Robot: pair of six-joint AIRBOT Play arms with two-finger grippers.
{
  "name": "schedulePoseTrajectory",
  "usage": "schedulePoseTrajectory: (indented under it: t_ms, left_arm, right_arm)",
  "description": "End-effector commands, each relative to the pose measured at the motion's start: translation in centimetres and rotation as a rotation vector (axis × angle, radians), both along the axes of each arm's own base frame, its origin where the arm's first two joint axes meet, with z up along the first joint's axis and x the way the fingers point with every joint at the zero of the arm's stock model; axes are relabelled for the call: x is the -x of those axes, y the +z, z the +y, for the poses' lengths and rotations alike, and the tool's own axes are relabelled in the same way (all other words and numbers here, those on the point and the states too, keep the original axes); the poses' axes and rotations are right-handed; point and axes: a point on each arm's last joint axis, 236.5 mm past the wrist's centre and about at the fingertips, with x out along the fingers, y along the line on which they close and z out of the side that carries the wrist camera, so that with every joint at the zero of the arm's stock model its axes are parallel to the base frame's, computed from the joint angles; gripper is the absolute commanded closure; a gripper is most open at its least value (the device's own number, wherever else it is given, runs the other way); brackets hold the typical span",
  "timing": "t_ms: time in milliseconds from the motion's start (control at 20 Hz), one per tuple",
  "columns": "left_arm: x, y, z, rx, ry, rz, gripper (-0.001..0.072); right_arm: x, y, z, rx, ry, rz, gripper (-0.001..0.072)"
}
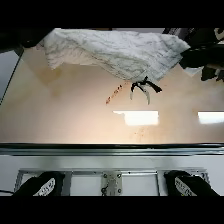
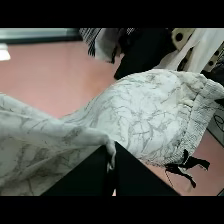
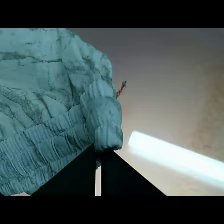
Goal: Fold the clothes and pants, and hang the long-sleeved shirts on hangers.
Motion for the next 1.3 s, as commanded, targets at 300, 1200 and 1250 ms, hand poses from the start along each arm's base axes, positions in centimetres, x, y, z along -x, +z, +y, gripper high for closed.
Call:
schedulePoseTrajectory:
  t_ms: [300,1200,1250]
  left_arm:
    - [9.2,-4.8,0.4,-0.125,0.092,0.118,0.0696]
    - [-12.3,-34.0,-10.5,-0.409,0.045,0.514,0.0696]
    - [-13.1,-33.8,-10.2,-0.406,0.054,0.517,0.0696]
  right_arm:
    - [8.5,6.4,-1.8,-0.05,-0.122,-0.102,0.069]
    - [-11.7,-22.6,-8.8,0.096,-0.393,0.423,0.0689]
    - [-12.0,-22.1,-8.9,0.094,-0.394,0.4,0.069]
